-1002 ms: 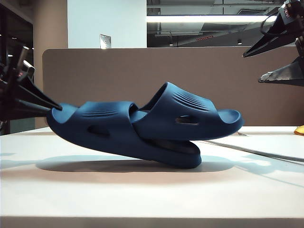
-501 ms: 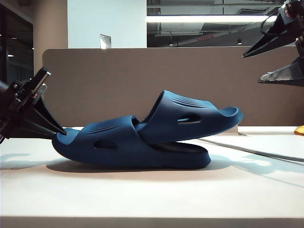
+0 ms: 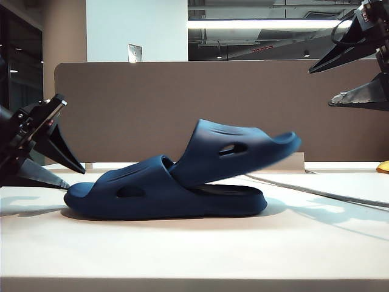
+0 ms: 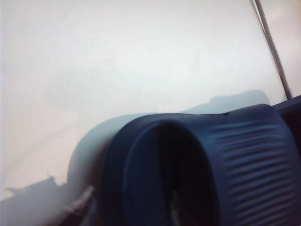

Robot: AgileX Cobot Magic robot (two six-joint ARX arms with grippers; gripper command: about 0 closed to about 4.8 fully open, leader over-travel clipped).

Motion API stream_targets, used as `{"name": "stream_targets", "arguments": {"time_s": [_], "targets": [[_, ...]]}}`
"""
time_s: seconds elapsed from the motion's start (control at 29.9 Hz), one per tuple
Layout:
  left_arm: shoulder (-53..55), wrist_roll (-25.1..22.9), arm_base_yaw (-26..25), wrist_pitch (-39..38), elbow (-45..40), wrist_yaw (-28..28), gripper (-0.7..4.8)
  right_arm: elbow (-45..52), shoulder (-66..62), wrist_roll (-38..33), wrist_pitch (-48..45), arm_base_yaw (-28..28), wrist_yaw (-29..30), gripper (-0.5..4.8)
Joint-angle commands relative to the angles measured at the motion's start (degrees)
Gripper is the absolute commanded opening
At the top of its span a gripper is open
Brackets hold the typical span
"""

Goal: Interlock the pair of blue slippers on the table with their fronts facing up.

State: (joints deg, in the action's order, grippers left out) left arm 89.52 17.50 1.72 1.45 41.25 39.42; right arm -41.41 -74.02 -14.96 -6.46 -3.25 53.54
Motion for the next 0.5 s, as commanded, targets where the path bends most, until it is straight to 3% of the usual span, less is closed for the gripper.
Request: {"name": "stream_targets", "arguments": {"time_s": [0.03, 0.17, 0.3, 0.5], "targets": [[0.0, -0.7, 0.0, 0.8, 0.1, -0.2, 1.98, -0.3, 0.2, 0.0, 0.0, 0.1, 0.0, 3.64], [-0.1, -0.8, -0.1, 1.1, 0.2, -1.2, 3.18, -0.3, 0.2, 0.0, 0.2, 0.0, 0.0, 3.64], [-1.1, -0.7, -2.0, 2.0, 0.6, -1.0, 3.23, -0.3, 0.2, 0.0, 0.2, 0.1, -0.2, 3.63], [-9.4, 5.3, -6.9, 7.5, 2.3, 3.2, 3.06, -0.3, 0.5, 1.5, 0.2, 0.0, -5.0, 3.22]]}}
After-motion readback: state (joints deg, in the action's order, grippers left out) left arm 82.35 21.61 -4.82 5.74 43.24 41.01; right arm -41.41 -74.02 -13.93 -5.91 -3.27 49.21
